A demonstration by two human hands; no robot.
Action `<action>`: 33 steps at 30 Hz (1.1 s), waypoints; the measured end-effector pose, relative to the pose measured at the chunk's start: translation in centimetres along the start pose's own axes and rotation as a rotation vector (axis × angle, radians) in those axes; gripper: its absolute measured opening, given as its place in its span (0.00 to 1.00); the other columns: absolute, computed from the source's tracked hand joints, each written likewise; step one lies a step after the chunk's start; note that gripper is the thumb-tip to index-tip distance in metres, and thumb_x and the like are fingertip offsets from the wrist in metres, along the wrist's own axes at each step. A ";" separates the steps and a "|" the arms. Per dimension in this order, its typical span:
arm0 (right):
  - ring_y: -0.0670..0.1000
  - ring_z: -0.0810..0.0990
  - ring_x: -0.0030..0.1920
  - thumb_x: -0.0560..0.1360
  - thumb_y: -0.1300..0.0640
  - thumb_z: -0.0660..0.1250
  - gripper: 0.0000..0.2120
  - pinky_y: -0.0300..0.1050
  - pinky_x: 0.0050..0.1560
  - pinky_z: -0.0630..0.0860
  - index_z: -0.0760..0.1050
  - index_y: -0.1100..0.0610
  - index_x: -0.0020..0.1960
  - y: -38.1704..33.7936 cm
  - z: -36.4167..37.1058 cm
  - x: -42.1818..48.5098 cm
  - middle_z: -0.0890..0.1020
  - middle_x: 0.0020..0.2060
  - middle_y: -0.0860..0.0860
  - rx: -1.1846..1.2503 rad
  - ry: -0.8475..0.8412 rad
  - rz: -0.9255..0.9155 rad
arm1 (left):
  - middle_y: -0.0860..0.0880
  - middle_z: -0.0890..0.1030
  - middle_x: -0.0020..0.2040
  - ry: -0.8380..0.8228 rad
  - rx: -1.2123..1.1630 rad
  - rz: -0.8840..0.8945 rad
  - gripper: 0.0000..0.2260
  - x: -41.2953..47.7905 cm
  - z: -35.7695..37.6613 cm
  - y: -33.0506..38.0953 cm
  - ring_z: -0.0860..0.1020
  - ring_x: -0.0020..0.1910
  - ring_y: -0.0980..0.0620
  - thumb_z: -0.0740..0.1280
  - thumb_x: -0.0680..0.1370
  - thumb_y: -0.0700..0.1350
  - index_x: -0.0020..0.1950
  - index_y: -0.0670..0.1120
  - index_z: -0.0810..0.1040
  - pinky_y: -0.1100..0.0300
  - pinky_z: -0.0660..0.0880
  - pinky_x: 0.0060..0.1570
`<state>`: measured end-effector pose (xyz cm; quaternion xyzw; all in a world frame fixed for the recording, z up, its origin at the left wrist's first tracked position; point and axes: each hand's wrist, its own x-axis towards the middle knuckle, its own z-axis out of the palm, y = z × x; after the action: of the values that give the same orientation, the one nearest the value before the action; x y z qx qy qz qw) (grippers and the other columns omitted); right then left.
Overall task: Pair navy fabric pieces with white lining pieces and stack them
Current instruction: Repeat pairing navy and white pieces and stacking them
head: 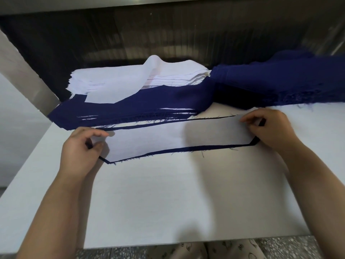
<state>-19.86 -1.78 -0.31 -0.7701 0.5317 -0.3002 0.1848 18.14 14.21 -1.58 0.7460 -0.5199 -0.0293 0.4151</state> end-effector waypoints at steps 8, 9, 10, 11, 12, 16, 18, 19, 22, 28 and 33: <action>0.52 0.73 0.40 0.70 0.73 0.65 0.16 0.31 0.36 0.63 0.79 0.53 0.43 -0.1 0.2 -0.1 0.78 0.40 0.52 -0.001 0.012 -0.015 | 0.52 0.77 0.47 -0.004 0.016 -0.003 0.17 0.1 -0.2 0.0 0.72 0.46 0.72 0.66 0.72 0.27 0.45 0.50 0.79 0.80 0.65 0.47; 0.52 0.73 0.40 0.70 0.73 0.65 0.16 0.31 0.37 0.62 0.79 0.53 0.43 -0.1 0.1 -0.1 0.78 0.40 0.52 -0.001 0.011 -0.012 | 0.51 0.77 0.48 -0.004 0.016 -0.005 0.17 0.0 -0.2 0.1 0.72 0.46 0.73 0.66 0.72 0.27 0.45 0.49 0.79 0.80 0.65 0.47; 0.52 0.72 0.40 0.70 0.73 0.65 0.15 0.32 0.38 0.62 0.79 0.53 0.43 -0.1 0.1 -0.2 0.78 0.41 0.52 -0.005 0.009 -0.012 | 0.52 0.77 0.47 -0.004 0.017 -0.010 0.17 0.0 -0.2 0.1 0.72 0.46 0.74 0.66 0.72 0.27 0.45 0.49 0.79 0.81 0.64 0.48; 0.52 0.72 0.40 0.70 0.73 0.65 0.15 0.31 0.39 0.62 0.79 0.54 0.43 -0.1 0.1 -0.2 0.77 0.41 0.52 -0.012 0.006 -0.011 | 0.54 0.77 0.47 -0.004 0.019 -0.016 0.17 0.0 -0.2 0.2 0.71 0.46 0.74 0.66 0.72 0.27 0.45 0.49 0.79 0.81 0.64 0.47; 0.51 0.72 0.41 0.70 0.73 0.65 0.15 0.31 0.39 0.62 0.80 0.55 0.44 -0.1 0.1 -0.2 0.77 0.41 0.51 -0.021 0.002 -0.008 | 0.57 0.77 0.46 -0.003 0.020 -0.020 0.17 -0.1 -0.2 0.2 0.71 0.46 0.75 0.66 0.72 0.27 0.45 0.50 0.79 0.81 0.64 0.47; 0.53 0.72 0.45 0.69 0.71 0.66 0.13 0.34 0.45 0.63 0.82 0.57 0.46 0.1 0.1 0.0 0.77 0.43 0.50 -0.062 -0.001 0.021 | 0.54 0.78 0.46 0.012 0.058 0.021 0.17 0.0 -0.3 0.2 0.76 0.57 0.54 0.68 0.71 0.27 0.46 0.50 0.80 0.59 0.69 0.62; 0.58 0.70 0.49 0.69 0.68 0.67 0.12 0.45 0.51 0.66 0.82 0.55 0.46 0.4 0.1 0.2 0.76 0.45 0.52 -0.133 0.029 0.040 | 0.47 0.80 0.49 0.002 0.097 0.037 0.16 0.2 -0.4 0.1 0.74 0.58 0.37 0.69 0.71 0.27 0.47 0.48 0.82 0.45 0.70 0.62; 0.58 0.68 0.49 0.70 0.67 0.67 0.11 0.48 0.52 0.65 0.82 0.53 0.46 0.5 0.1 0.3 0.75 0.45 0.52 -0.169 0.043 0.063 | 0.45 0.81 0.50 -0.001 0.107 0.030 0.16 0.3 -0.5 0.0 0.74 0.58 0.35 0.69 0.70 0.27 0.48 0.47 0.82 0.45 0.69 0.62; 0.54 0.62 0.47 0.71 0.65 0.67 0.10 0.45 0.49 0.60 0.82 0.52 0.46 0.7 0.2 0.3 0.72 0.43 0.52 -0.210 0.092 0.096 | 0.44 0.81 0.52 0.028 0.129 0.005 0.17 0.4 -0.5 -0.4 0.73 0.59 0.36 0.67 0.69 0.26 0.51 0.43 0.82 0.48 0.69 0.62; 0.58 0.69 0.59 0.73 0.61 0.68 0.09 0.52 0.59 0.61 0.81 0.51 0.51 0.1 0.4 0.0 0.78 0.54 0.51 -0.158 -0.003 0.003 | 0.50 0.78 0.52 0.004 0.026 -0.109 0.16 0.2 -0.2 -0.3 0.75 0.47 0.63 0.65 0.73 0.28 0.52 0.46 0.80 0.80 0.65 0.44; 0.57 0.70 0.62 0.74 0.59 0.68 0.09 0.59 0.64 0.64 0.80 0.52 0.53 -0.1 0.4 0.0 0.78 0.57 0.51 -0.138 -0.111 -0.005 | 0.51 0.79 0.51 -0.027 0.019 -0.099 0.12 0.2 0.0 -0.3 0.74 0.44 0.74 0.68 0.75 0.33 0.50 0.50 0.80 0.84 0.64 0.44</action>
<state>-19.48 -1.74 -0.54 -0.7977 0.5381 -0.2204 0.1596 18.50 14.08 -1.69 0.7741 -0.4884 -0.0552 0.3990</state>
